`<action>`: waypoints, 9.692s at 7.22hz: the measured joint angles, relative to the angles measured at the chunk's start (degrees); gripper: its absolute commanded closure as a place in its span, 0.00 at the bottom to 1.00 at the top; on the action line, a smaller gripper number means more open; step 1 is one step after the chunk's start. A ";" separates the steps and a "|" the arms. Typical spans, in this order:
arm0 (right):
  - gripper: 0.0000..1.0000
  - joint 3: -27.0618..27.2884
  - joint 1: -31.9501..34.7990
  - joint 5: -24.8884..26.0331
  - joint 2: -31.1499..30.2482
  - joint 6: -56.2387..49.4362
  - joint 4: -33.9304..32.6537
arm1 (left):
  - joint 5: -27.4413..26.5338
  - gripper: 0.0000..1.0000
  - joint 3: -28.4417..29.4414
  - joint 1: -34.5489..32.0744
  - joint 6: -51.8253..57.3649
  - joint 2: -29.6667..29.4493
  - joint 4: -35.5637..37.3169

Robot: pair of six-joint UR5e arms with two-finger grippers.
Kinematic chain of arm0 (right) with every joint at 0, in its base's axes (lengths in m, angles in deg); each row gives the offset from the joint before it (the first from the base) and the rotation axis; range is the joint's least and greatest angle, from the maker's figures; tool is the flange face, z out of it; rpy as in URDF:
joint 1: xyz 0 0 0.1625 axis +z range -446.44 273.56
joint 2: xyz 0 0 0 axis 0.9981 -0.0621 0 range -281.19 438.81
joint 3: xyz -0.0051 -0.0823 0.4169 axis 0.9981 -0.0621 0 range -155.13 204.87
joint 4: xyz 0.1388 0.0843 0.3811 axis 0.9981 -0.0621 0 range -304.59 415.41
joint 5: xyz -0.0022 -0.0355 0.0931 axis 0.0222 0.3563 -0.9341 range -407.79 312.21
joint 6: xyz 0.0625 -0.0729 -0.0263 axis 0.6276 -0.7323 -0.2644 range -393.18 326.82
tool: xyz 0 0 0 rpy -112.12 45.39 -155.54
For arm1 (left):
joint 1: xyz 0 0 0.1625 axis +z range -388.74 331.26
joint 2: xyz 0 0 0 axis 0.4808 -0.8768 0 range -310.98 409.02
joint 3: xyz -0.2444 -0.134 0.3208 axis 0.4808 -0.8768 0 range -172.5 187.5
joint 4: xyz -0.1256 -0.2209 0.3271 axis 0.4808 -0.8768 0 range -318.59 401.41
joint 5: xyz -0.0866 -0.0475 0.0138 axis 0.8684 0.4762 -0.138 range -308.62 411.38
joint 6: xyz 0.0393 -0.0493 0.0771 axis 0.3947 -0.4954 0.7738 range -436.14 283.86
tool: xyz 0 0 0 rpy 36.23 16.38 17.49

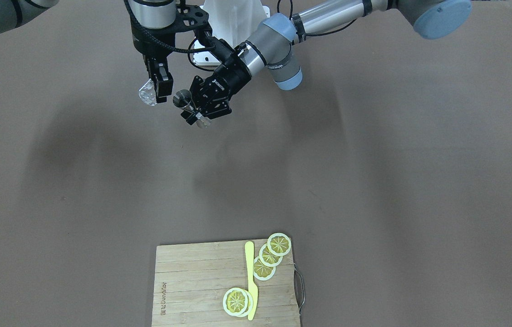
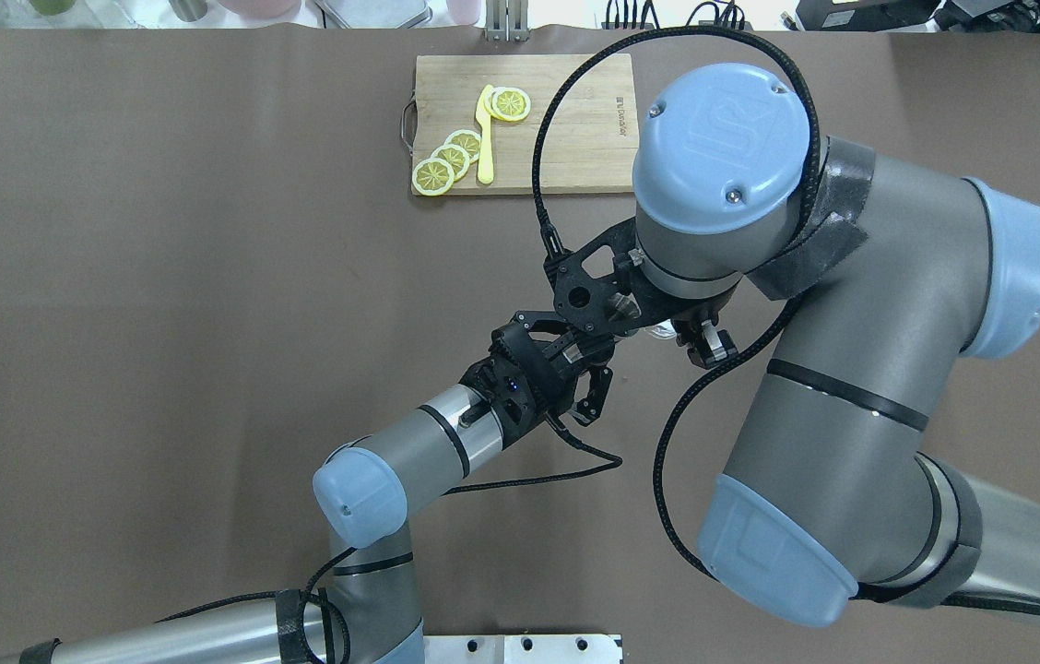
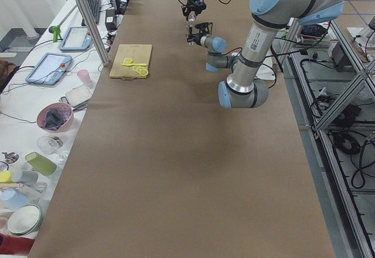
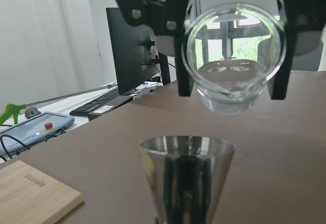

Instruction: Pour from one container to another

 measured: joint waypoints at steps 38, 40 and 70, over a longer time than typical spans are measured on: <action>1.00 -9.15 -0.18 7.19 8.55 -4.47 -5.31 | 0.02 1.00 0.00 -0.88 -0.09 0.28 -0.30; 1.00 -9.34 -0.46 7.47 8.71 -4.47 -5.31 | 0.04 1.00 -0.05 -0.94 -0.09 0.28 -0.30; 1.00 -24.42 43.63 -51.34 -28.04 -11.33 52.31 | -1.17 1.00 -4.62 -16.79 1.96 7.79 -0.16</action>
